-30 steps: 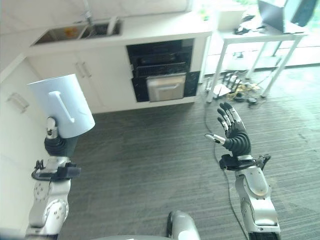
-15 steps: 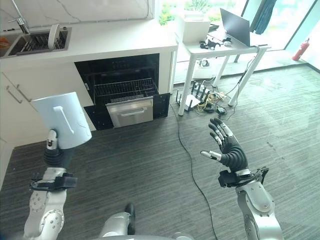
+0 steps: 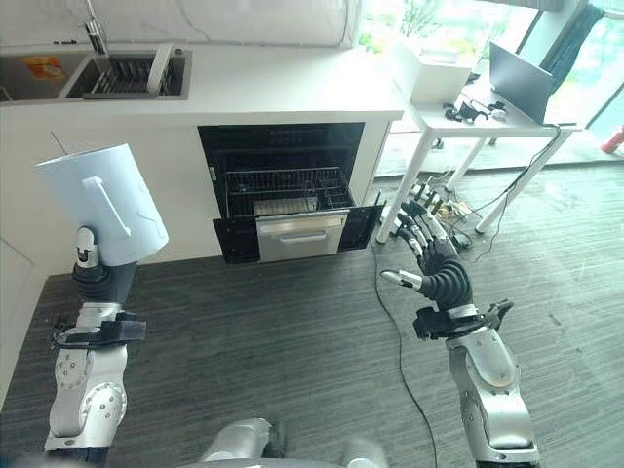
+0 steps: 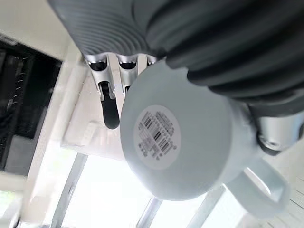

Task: Place the dishes in the dishwasher.

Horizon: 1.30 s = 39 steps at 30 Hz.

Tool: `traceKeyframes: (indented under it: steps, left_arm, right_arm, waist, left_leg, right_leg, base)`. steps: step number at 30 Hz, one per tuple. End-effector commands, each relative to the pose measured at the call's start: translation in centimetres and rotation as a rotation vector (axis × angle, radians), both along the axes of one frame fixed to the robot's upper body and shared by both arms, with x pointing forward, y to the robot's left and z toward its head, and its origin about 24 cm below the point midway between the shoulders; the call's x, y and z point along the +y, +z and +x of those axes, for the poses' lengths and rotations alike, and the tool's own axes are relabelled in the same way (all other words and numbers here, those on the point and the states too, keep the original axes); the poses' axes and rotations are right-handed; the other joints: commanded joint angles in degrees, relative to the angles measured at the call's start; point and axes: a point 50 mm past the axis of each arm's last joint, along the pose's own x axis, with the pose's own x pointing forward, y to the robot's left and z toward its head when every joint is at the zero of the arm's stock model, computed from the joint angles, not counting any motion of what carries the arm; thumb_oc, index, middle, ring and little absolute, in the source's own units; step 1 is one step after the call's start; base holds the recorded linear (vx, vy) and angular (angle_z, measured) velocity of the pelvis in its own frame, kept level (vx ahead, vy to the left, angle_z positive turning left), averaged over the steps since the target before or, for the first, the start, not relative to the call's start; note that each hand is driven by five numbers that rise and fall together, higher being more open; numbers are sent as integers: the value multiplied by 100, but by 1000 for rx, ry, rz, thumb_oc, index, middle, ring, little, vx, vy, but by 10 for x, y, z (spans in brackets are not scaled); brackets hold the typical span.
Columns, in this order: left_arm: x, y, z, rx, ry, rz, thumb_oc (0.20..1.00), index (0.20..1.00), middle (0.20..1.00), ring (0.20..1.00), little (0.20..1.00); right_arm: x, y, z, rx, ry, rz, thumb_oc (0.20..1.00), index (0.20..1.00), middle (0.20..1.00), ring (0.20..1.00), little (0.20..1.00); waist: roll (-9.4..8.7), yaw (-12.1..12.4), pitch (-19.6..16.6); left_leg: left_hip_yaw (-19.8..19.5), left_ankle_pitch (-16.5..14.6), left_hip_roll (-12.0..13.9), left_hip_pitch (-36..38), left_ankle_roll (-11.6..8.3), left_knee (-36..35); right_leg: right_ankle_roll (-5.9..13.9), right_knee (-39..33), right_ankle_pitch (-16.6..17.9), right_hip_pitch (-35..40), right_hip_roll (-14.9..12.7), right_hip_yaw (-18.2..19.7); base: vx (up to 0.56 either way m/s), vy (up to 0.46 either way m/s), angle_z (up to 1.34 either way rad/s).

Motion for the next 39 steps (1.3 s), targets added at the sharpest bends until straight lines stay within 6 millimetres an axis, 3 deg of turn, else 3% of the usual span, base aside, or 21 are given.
traceKeyframes:
  steps: [1,2,4,8,11,16,19,21,23,25,27,30,31,35,39]
  left_arm:
    - [-3,36,1,-138,-25,147,200,200,200,200,200]
    - [-5,38,-1,-143,-28,148,200,200,200,200,200]
    - [-8,38,-1,-144,-31,149,200,200,200,200,200]
    - [-10,38,-5,-142,-37,156,200,200,200,200,200]
    - [-9,36,-7,-130,-35,136,200,200,200,200,200]
    - [-7,33,-12,-117,-21,114,200,200,200,200,200]
    - [-6,30,-15,-117,-29,109,200,200,200,200,200]
    - [-5,25,-15,-111,-35,79,200,200,200,200,200]
    - [-5,23,-16,-110,-37,56,200,200,200,200,200]
    - [-6,22,-16,-114,-39,50,200,200,200,200,200]
    - [-9,21,-12,-118,-44,46,200,200,200,200,200]
    - [-7,19,-12,-112,-40,27,200,200,200,200,200]
    - [-7,17,-13,-112,-35,27,200,200,200,200,200]
    - [-7,15,-12,-115,-25,18,200,200,200,200,200]
    - [-3,16,-16,-116,6,9,200,200,200,200,200]
  right_arm:
    - [-14,27,9,-128,-3,-92,1000,1000,1000,1000,1000]
    - [-18,30,9,-137,-8,-84,1000,1000,1000,1000,1000]
    - [-16,30,8,-138,-5,-84,1000,1000,1000,1000,1000]
    - [-13,31,7,-129,-3,-84,1000,1000,1000,1000,1000]
    - [-12,32,8,-130,-12,-89,1000,1000,1000,1000,1000]
    - [-14,35,9,-137,-10,-98,1000,1000,1000,1000,1000]
    - [-18,33,6,-128,-26,-85,1000,1000,1000,1000,1000]
    - [-18,29,3,-106,-22,-91,1000,1000,1000,1000,1000]
    - [-18,27,4,-98,-12,-99,1000,1000,1000,1000,1000]
    - [-16,26,6,-94,-7,-104,1000,1000,1000,1000,1000]
    - [-17,25,8,-89,-8,-104,1000,1000,1000,1000,1000]
    - [-16,23,10,-80,1,-110,1000,1000,1000,1000,1000]
    - [-15,21,8,-77,8,-116,1000,1000,1000,1000,1000]
    - [-13,22,7,-80,17,-123,1000,1000,1000,1000,1000]
    - [-13,21,4,-70,38,-132,1000,1000,1000,1000,1000]
  waist:
    - [-99,58,13]
    - [-219,-108,108]
    - [-236,-195,130]
    - [-297,-215,25]
    - [-265,-264,-111]
    - [-148,-336,-208]
    - [-39,-383,-250]
    - [19,-393,-299]
    - [-72,-324,-286]
    - [-169,-260,-259]
    - [-263,-156,-170]
    - [-47,-168,-101]
    - [90,-102,-68]
    - [216,86,5]
    - [208,116,-24]
  left_leg:
    - [-604,408,357,885,-990,-1392]
    - [-569,203,318,1122,-1053,-1392]
    - [-583,54,300,1268,-1033,-1392]
    - [-466,-145,336,1475,-1089,-1392]
    - [-437,-223,488,1706,-1215,-1392]
    - [-450,-166,669,1890,-1386,-1392]
    - [-441,314,858,1850,-1538,-1392]
    - [-533,967,921,1879,-1671,-1392]
    - [-602,1433,880,1931,-1696,-1392]
    - [-538,1644,763,1897,-1656,-1319]
    - [-308,1341,599,1547,-1458,-1392]
    - [-169,754,731,952,-1476,-1392]
    - [-232,917,871,462,-1608,-1392]
    - [-132,1336,1075,-185,-1704,-1392]
    - [-53,1231,1074,-71,-1588,-1392]
  right_leg:
    - [-473,-4276,-342,1043,109,-1134]
    - [-341,-4276,-235,292,-342,-816]
    - [-277,-4276,-61,-34,-443,-604]
    - [-198,-4276,18,-52,-634,-718]
    - [-211,-4276,-91,88,-545,-763]
    - [-408,-4276,-257,210,-273,-764]
    - [-611,-4276,-475,360,47,-733]
    - [-810,-4276,-706,511,329,-677]
    - [-924,-4276,-800,620,357,-614]
    - [-987,-4276,-877,746,348,-562]
    - [-958,-4276,-979,916,333,-586]
    - [-863,-4276,-1086,990,553,-649]
    - [-835,-4276,-1252,1113,708,-646]
    - [-908,-4276,-1568,1482,879,-664]
    - [-880,-4276,-1635,1639,744,-758]
  base:
    - [427,-451,52]
    - [359,-421,39]
    - [315,-312,43]
    - [276,-331,34]
    - [235,-329,53]
    - [172,-276,-13]
    - [118,-317,-15]
    - [114,-326,-11]
    - [91,-209,-7]
    - [74,-145,-22]
    - [65,-84,-2]
    - [72,96,28]
    - [140,137,46]
    - [141,125,-7]
    - [163,192,-38]
